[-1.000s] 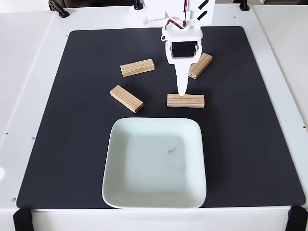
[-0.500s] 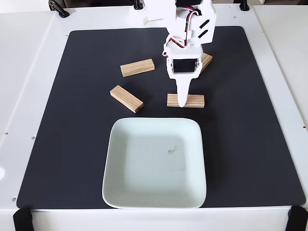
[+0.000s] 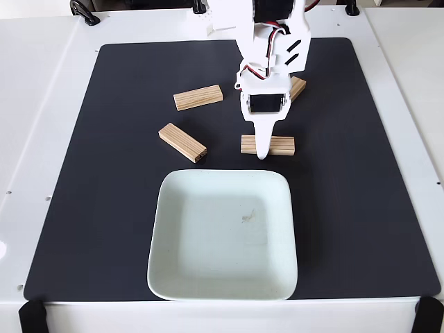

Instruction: Pick up the wooden block and place them on the plate.

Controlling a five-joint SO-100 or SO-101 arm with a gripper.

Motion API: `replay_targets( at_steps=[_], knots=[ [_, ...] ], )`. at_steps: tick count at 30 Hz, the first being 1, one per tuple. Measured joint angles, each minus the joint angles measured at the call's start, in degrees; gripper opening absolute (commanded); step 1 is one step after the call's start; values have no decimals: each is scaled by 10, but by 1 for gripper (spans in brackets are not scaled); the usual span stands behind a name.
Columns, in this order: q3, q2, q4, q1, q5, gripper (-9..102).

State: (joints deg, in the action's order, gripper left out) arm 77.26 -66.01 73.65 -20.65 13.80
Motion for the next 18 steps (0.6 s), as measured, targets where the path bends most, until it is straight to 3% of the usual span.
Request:
replay_targets(
  at_steps=[5,10,18],
  knots=[
    [0,0,0,0,-1,21],
    [0,0,-3,0,-6,0],
    [0,0,-4,-2,-5,0]
  ],
)
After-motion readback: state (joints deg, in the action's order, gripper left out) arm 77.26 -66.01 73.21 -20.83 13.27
